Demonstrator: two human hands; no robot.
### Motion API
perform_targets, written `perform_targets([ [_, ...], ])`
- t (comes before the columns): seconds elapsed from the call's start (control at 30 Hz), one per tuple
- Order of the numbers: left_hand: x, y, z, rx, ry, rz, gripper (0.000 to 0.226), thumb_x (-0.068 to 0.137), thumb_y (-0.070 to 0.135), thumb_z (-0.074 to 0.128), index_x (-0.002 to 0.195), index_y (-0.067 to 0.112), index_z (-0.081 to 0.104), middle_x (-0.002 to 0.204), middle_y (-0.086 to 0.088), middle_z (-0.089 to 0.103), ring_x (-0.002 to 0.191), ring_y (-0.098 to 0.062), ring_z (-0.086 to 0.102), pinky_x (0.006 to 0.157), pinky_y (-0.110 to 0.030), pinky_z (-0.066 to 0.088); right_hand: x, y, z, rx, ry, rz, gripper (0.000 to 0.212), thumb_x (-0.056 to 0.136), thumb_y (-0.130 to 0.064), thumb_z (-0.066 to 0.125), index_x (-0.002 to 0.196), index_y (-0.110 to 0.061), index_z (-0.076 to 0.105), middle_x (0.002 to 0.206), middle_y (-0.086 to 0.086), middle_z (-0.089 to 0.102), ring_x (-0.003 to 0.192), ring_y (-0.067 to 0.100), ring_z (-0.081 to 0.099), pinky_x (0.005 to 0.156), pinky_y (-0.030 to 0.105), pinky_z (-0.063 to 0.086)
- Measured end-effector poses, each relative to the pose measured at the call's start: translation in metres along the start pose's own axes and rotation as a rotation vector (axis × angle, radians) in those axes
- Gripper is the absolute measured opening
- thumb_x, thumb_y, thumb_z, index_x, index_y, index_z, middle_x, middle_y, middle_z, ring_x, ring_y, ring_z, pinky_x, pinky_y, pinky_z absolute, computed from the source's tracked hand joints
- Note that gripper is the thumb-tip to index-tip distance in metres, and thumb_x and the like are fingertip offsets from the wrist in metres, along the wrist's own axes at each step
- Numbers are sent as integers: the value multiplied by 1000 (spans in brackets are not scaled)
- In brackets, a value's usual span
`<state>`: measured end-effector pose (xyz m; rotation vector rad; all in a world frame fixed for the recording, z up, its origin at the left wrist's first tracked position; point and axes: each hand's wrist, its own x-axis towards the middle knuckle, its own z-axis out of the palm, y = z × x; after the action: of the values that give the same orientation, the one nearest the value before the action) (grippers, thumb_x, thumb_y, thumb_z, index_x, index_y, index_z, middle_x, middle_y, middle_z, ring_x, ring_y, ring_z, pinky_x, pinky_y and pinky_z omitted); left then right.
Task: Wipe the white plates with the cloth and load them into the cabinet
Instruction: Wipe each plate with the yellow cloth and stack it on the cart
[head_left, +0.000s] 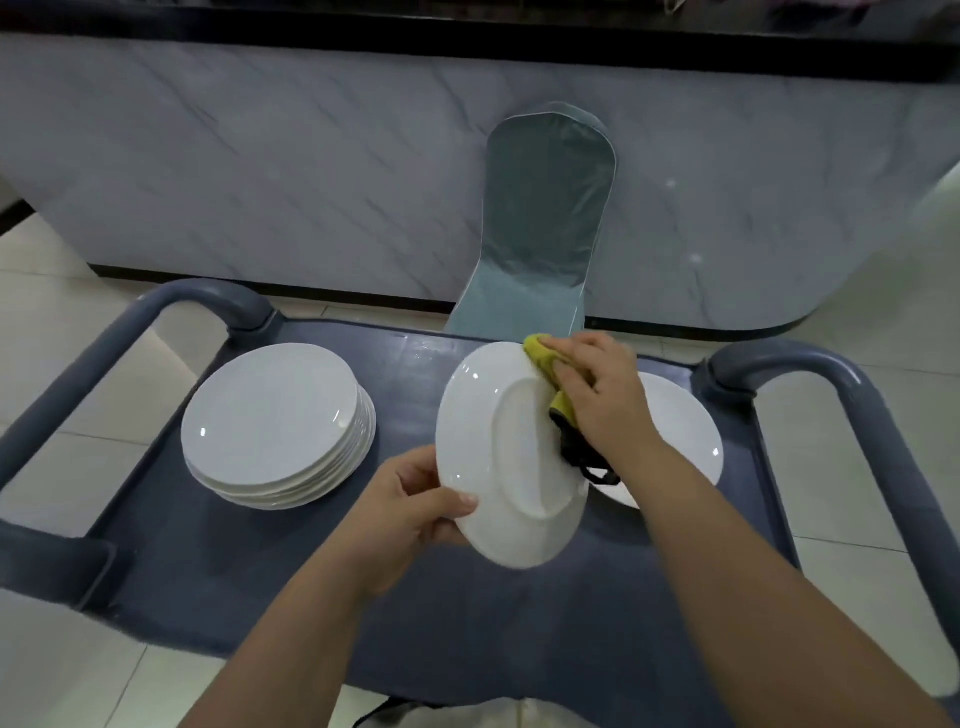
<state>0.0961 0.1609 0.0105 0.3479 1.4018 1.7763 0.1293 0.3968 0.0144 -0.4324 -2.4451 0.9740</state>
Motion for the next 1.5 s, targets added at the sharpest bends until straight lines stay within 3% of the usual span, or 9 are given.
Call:
perform_targets([
  [0.23,12,8,-15,-62,8,16,30,73,-1,65,97,13,75,99,-18,71,92,-32,70,69,-38,58,-22,-64,12,-190,-331,-824,24,95,-20,56,112,-21,72,116,5,65,99,26,45,93,38,39],
  [0.43,11,19,-26,-17,-90,28,32,67,11,75,99,17,75,97,-11,73,87,-25,70,68,-39,59,18,-55,4,-164,-81,-232,29,91,-1,61,117,-13,70,117,12,62,103,41,50,97,33,29],
  [0.67,12,25,-44,16,-64,28,29,74,-2,67,103,1,69,99,-26,69,91,-37,68,73,-45,59,-16,-94,28,-218,-241,-730,25,93,-17,57,111,-23,74,117,6,64,93,35,49,90,44,42],
  [0.8,9,28,-47,-20,-101,34,30,75,-1,67,103,8,72,102,-21,70,91,-34,69,74,-43,59,34,-89,24,-55,-211,-337,30,92,-18,56,117,-32,68,115,-3,56,108,27,42,102,28,28],
  [0.97,16,26,-49,-270,-48,19,34,69,-8,66,90,16,77,100,-12,73,87,-25,71,66,-36,59,49,-42,11,246,-170,171,27,93,-11,58,98,-35,71,103,-11,66,99,4,58,89,18,39],
  [1.07,25,20,-52,-494,18,-13,35,72,-3,59,91,19,79,104,-6,73,91,-20,72,66,-31,59,0,-26,10,351,-37,368,29,93,-7,58,96,-33,71,105,-6,69,102,14,61,87,17,43],
  [1.2,41,11,-44,-609,153,-69,39,69,-1,60,104,13,68,100,-9,72,84,-19,71,66,-31,60,-74,-45,58,26,201,99,32,92,-16,57,111,-40,67,115,-15,55,108,15,47,99,18,34],
  [1.33,48,5,-31,-675,198,-166,38,70,3,61,106,14,63,97,-14,72,76,-23,72,60,-30,59,-95,-69,96,-265,149,-332,34,92,-16,56,123,-28,66,124,-4,56,105,22,44,100,29,36],
  [1.5,45,6,-50,-677,91,-146,37,71,-1,59,106,10,63,101,-10,74,86,-21,73,63,-34,59,-93,-29,44,-28,291,85,31,94,-18,55,115,-39,62,117,-18,54,109,11,39,101,21,33],
])
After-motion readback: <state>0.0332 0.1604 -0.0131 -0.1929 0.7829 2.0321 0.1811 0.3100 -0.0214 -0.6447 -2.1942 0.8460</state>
